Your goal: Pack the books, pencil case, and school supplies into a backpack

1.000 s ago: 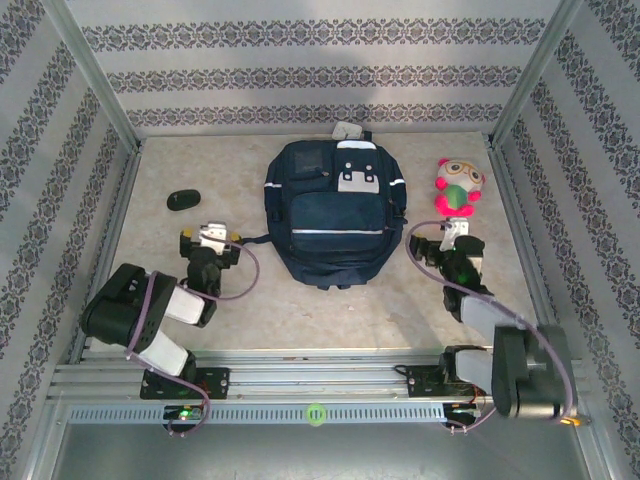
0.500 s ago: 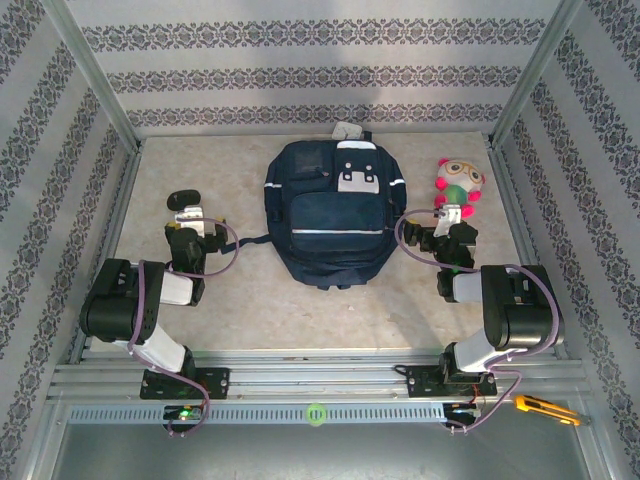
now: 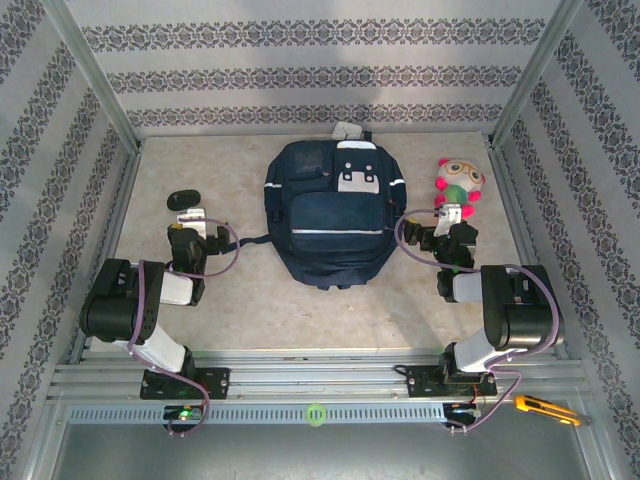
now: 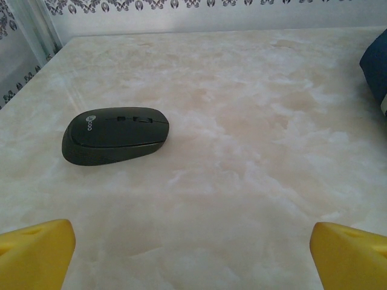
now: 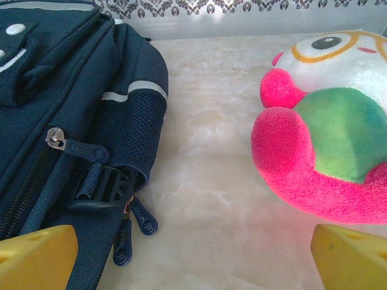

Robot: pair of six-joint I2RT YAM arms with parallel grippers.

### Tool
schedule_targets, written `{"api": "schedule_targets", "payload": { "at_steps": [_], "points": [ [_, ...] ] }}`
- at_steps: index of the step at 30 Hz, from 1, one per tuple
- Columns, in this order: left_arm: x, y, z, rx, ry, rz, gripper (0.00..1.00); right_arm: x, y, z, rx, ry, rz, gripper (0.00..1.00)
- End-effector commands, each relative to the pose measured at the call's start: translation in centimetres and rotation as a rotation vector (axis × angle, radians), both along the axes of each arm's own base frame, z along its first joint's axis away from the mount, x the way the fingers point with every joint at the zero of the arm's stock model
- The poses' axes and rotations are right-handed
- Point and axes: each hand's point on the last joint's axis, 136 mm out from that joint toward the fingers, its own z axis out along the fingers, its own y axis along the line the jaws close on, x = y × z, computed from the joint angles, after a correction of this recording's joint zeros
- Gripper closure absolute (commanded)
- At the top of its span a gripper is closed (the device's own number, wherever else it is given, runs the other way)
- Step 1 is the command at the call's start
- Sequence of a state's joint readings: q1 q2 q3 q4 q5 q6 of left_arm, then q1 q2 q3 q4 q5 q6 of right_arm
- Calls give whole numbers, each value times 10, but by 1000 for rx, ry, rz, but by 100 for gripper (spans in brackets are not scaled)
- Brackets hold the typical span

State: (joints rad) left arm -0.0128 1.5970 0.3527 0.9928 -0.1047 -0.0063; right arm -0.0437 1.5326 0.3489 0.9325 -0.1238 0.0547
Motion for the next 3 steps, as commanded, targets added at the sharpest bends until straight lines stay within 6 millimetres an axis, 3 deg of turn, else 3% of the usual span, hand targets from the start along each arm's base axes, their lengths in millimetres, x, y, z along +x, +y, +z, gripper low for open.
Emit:
{"api": "schedule_targets", "payload": {
  "at_steps": [1, 3],
  "points": [
    [2, 2, 7, -16, -28, 13, 1, 7, -1, 15, 0, -54, 1, 2],
    [1, 7, 7, -16, -35, 44, 1, 7, -1, 16, 0, -55, 1, 2]
  ]
}}
